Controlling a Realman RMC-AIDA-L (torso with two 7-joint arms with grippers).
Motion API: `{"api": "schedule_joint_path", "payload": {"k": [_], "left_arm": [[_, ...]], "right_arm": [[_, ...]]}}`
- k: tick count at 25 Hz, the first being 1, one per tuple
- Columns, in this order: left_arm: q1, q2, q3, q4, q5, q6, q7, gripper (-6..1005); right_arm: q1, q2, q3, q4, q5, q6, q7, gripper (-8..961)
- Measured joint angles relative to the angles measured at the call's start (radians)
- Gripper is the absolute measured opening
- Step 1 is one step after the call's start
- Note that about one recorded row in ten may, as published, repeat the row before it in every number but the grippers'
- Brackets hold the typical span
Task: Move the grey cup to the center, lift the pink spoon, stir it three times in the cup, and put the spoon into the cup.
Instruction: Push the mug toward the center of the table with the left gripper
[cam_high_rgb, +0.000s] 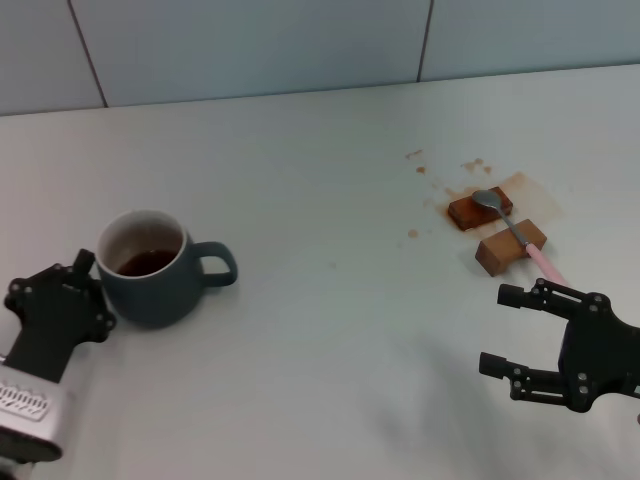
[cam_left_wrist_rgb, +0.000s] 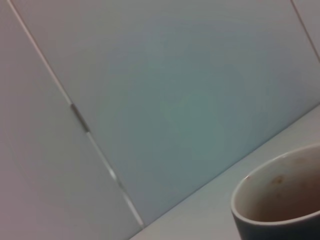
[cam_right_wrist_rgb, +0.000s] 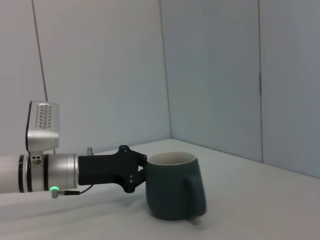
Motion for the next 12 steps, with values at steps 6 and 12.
{"api": "schedule_joint_path", "payload": {"k": [6,12], "left_arm": [[-0.042,0.000,-0.024,-0.074,0.006,-0.042,0.038,-1],[-0.107,-0.001,-0.029,-0.142,0.009,-0.105,0.039,-1]], "right_arm": [[-0.001,0.000,0.003,0.000,0.000,-0.007,0.000,811],[-0.004,-0.001,0.014,0.000,0.000,-0.018,0.000,811]]}}
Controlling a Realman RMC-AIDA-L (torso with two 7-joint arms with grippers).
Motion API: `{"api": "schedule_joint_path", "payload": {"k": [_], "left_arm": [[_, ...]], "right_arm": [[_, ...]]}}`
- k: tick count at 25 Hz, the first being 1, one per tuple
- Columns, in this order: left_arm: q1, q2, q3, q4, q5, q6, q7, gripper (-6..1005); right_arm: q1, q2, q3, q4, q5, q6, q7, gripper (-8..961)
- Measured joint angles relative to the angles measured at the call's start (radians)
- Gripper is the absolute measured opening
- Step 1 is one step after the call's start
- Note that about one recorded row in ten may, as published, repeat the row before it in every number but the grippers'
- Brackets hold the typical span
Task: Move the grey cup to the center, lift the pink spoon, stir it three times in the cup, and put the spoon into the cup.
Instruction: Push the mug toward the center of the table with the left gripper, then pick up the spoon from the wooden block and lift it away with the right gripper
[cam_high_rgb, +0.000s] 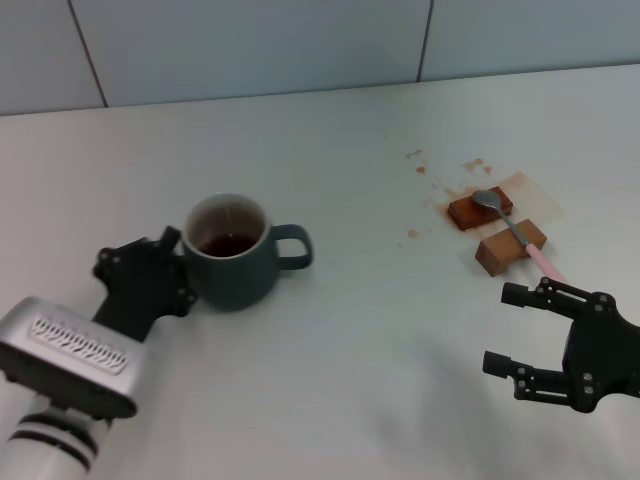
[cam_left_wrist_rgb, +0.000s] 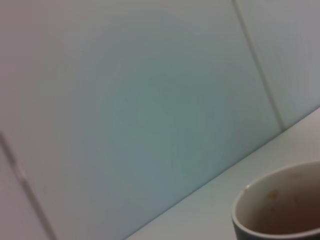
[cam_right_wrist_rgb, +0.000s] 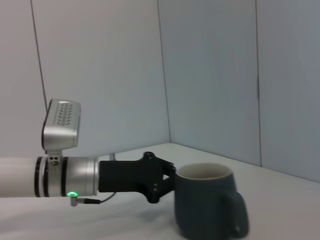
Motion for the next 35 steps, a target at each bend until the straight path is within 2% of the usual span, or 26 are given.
{"api": "schedule_joint_path", "payload": {"k": [9,20,21,22,23,24,26,28,30,32,33,35], "left_arm": [[-0.081,0.000,-0.083,-0.119,0.014,-0.150,-0.003,-1],[-0.083,0.002,-0.094,-0.113,0.017,-0.158,-0.116,-1],[-0.063,0.014,-0.103,-0.048,0.065,-0.116,-0.258,-1],[-0.045,0.025,-0.107,0.047,0.189,-0.072,-0.430,-1],[-0.045,0.025,-0.107,0.047,0.189,-0.072,-0.430,-2],[-0.039,0.028,-0.109,0.093,0.255,-0.049,-0.514,-2],[-0.024,0.022,-0.107,0.349,0.456,0.078,-0.861,-2],[-0.014,0.021,-0.100,0.470,0.544,0.160,-1.001,-2],[-0.005,0.025,-0.099,0.534,0.599,0.216,-1.076,-2],[0.018,0.043,-0.089,0.660,0.697,0.354,-1.221,-2],[0.018,0.043,-0.089,0.660,0.697,0.354,-1.221,-2],[0.035,0.055,-0.059,0.723,0.728,0.438,-1.290,-2]], "right_arm": [[0.001,0.000,0.002,0.000,0.000,-0.006,0.000,811],[0.011,0.000,0.019,0.001,0.000,-0.006,0.000,811],[0.011,0.000,0.021,0.001,0.000,-0.006,-0.001,810],[0.012,0.000,0.024,0.001,0.000,-0.004,-0.002,810],[0.012,0.000,0.024,0.001,0.000,-0.001,-0.002,810],[0.012,0.000,0.024,0.001,0.000,-0.001,-0.002,810],[0.014,0.001,0.029,0.001,0.000,0.004,-0.002,810],[0.015,0.001,0.039,0.002,0.000,0.006,-0.002,810],[0.017,0.001,0.051,0.003,0.000,0.006,-0.002,810],[0.018,0.001,0.063,0.003,0.000,0.006,-0.002,810],[0.018,0.001,0.063,0.003,0.000,0.006,-0.002,810],[0.018,0.001,0.065,0.003,0.000,0.005,-0.002,810]]}}
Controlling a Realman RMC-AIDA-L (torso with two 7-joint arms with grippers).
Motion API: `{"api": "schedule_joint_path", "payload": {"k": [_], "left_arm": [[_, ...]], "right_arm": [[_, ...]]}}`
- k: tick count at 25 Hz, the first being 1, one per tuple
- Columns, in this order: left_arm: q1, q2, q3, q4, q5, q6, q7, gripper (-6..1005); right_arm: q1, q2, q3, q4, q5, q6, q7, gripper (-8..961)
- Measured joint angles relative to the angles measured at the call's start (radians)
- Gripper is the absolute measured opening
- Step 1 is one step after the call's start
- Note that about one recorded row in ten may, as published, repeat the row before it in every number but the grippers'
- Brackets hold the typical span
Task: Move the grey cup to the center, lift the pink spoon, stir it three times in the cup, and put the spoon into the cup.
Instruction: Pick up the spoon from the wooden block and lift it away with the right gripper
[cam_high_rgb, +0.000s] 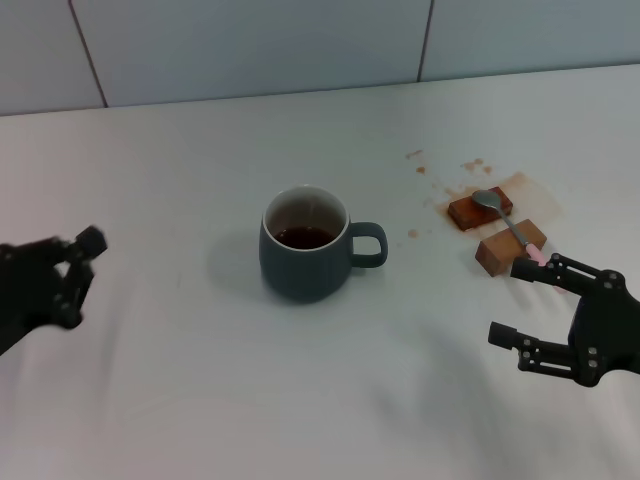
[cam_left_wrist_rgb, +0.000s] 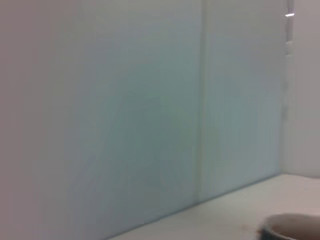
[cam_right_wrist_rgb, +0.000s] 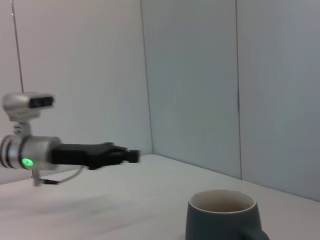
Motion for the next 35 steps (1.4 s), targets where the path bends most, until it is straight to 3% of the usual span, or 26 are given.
{"api": "schedule_joint_path", "payload": {"k": [4,7,20,22,26,31,35], "left_arm": [[0.039,0.015,0.129,0.088,0.013,0.138,-0.067,-2],[0.063,0.011,0.228,0.138,0.014,0.186,-0.098,-2],[0.075,0.002,0.277,0.150,0.010,0.203,-0.197,-1],[0.074,-0.020,0.277,0.179,0.011,0.200,-0.193,51],[0.078,-0.034,0.278,0.209,0.011,0.203,-0.190,155],[0.076,-0.036,0.275,0.214,0.009,0.205,-0.190,354],[0.067,-0.036,0.273,0.214,0.009,0.206,-0.190,487]], "right_arm": [[-0.005,0.000,0.011,0.000,0.000,-0.010,0.000,810],[-0.011,0.000,0.028,0.003,0.000,-0.013,0.002,810],[-0.015,-0.006,0.039,0.023,0.000,-0.023,0.016,809],[-0.016,-0.006,0.039,0.024,0.000,-0.023,0.019,809],[-0.018,-0.003,0.039,0.025,0.000,-0.023,0.020,809],[-0.018,-0.003,0.047,0.058,0.000,-0.024,0.020,809],[-0.020,-0.005,0.126,0.111,0.000,-0.048,0.055,809]]}}
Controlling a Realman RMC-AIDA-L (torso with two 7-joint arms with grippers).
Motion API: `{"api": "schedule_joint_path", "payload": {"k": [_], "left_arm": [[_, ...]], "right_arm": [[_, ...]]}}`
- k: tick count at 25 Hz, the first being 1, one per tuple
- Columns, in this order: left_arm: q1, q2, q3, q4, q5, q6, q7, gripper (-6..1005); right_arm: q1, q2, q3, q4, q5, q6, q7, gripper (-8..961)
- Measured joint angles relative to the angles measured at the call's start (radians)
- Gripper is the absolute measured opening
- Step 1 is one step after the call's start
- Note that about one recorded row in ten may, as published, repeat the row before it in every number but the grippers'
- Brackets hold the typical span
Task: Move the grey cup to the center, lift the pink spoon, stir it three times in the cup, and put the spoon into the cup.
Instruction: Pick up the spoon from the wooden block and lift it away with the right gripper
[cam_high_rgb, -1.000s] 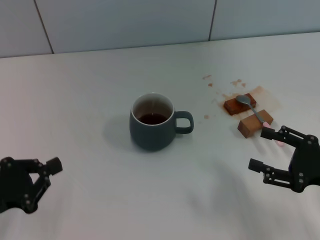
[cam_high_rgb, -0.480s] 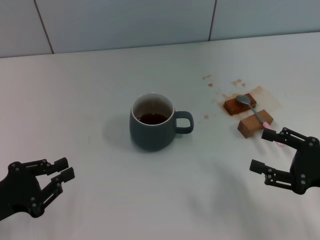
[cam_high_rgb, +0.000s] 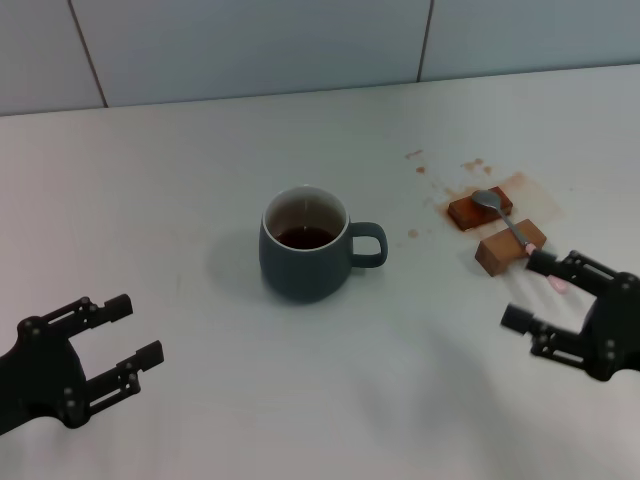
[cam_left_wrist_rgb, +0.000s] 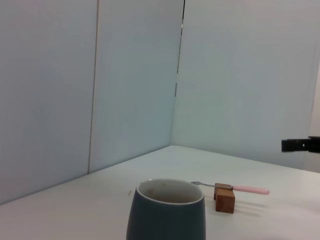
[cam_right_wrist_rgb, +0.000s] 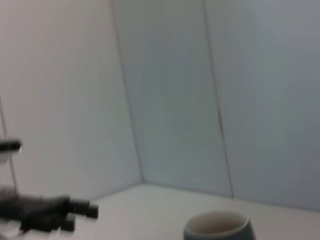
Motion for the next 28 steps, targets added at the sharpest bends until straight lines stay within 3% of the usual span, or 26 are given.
{"api": "schedule_joint_path", "payload": {"k": [6,10,12,19,28], "left_arm": [[-0.014,-0.003,-0.002,-0.010,-0.011,-0.005,0.014,683],[-0.015,-0.006,-0.001,-0.012,-0.041,-0.002,0.037,810],[-0.016,-0.005,-0.001,-0.012,-0.053,-0.001,0.038,810],[-0.017,-0.001,0.001,-0.009,-0.066,0.004,0.039,810],[-0.019,-0.001,0.000,-0.006,-0.066,0.015,0.039,811]], "right_arm": [[-0.030,-0.007,0.245,0.183,0.000,-0.064,0.266,809],[-0.076,0.014,0.376,0.265,0.000,-0.072,0.563,809],[-0.122,0.019,0.454,0.317,0.000,-0.045,0.728,809],[-0.171,0.019,0.519,0.360,-0.006,0.073,0.949,808],[-0.120,0.016,0.472,0.333,-0.049,0.239,1.071,808]]}}
